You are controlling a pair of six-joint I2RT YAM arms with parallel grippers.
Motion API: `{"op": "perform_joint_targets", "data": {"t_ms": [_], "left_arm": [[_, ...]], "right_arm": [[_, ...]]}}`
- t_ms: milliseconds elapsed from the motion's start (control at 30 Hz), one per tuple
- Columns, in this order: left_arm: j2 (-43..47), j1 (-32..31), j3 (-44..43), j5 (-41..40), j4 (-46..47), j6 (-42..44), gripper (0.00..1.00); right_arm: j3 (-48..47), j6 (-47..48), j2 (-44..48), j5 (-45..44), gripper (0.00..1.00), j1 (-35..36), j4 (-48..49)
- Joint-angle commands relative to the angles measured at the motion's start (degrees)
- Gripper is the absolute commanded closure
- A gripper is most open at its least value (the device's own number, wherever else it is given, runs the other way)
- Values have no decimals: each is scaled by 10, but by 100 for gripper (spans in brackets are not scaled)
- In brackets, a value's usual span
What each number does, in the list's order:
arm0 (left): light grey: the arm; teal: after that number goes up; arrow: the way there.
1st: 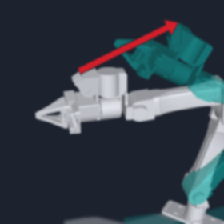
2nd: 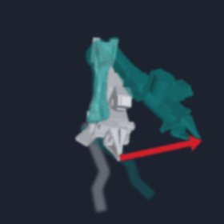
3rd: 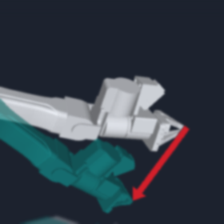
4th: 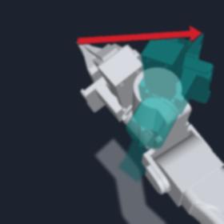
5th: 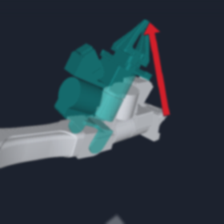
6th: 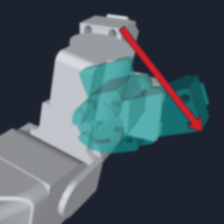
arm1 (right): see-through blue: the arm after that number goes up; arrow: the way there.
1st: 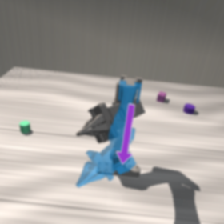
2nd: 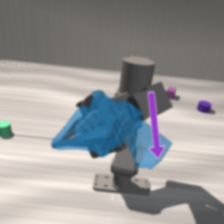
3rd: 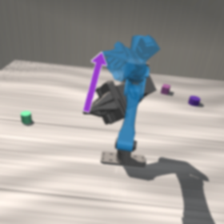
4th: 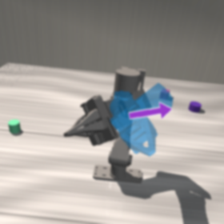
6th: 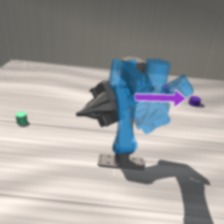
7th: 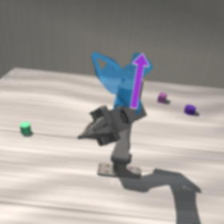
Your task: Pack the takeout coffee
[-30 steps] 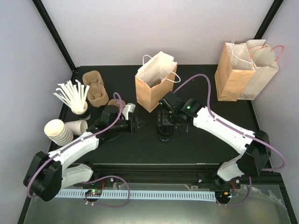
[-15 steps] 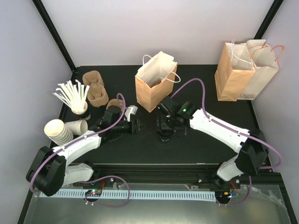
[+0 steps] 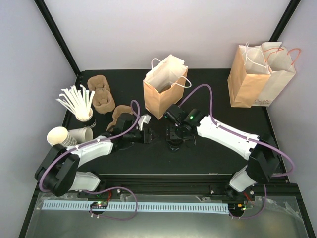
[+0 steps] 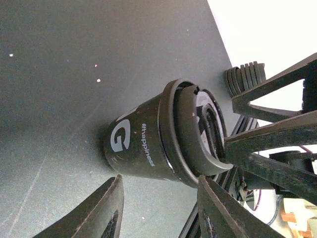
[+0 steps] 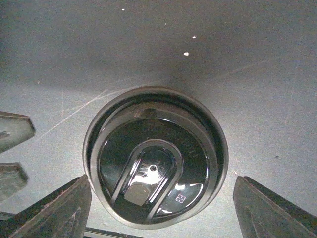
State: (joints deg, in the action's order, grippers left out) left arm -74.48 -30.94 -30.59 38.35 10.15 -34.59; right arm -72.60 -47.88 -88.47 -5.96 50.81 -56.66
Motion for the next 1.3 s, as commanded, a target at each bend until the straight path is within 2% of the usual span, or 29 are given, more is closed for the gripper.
{"op": "perform_joint_targets", "data": {"t_ms": [0,300,600,867,1067,1267], "left_arm": [[-25,-8,-13,24,44,-17,57],[-54,-8,-22,33,71,-36,59],[-81,-9,-24,47,106,-56,63],[-92,-8,-28,55,120,-65,63],[-103,-9,-29,63,138,-76,64],[-107,-10,-31,65,140,-77,64]], "right_arm": [[-3,-1,-2,11,18,-4,15],[-20,10,-11,26,17,-13,29],[-12,6,-28,23,23,-19,26],[-10,10,-39,30,23,-20,30],[-17,11,-40,24,15,-19,16],[-35,14,-30,0,15,-19,-8]]}}
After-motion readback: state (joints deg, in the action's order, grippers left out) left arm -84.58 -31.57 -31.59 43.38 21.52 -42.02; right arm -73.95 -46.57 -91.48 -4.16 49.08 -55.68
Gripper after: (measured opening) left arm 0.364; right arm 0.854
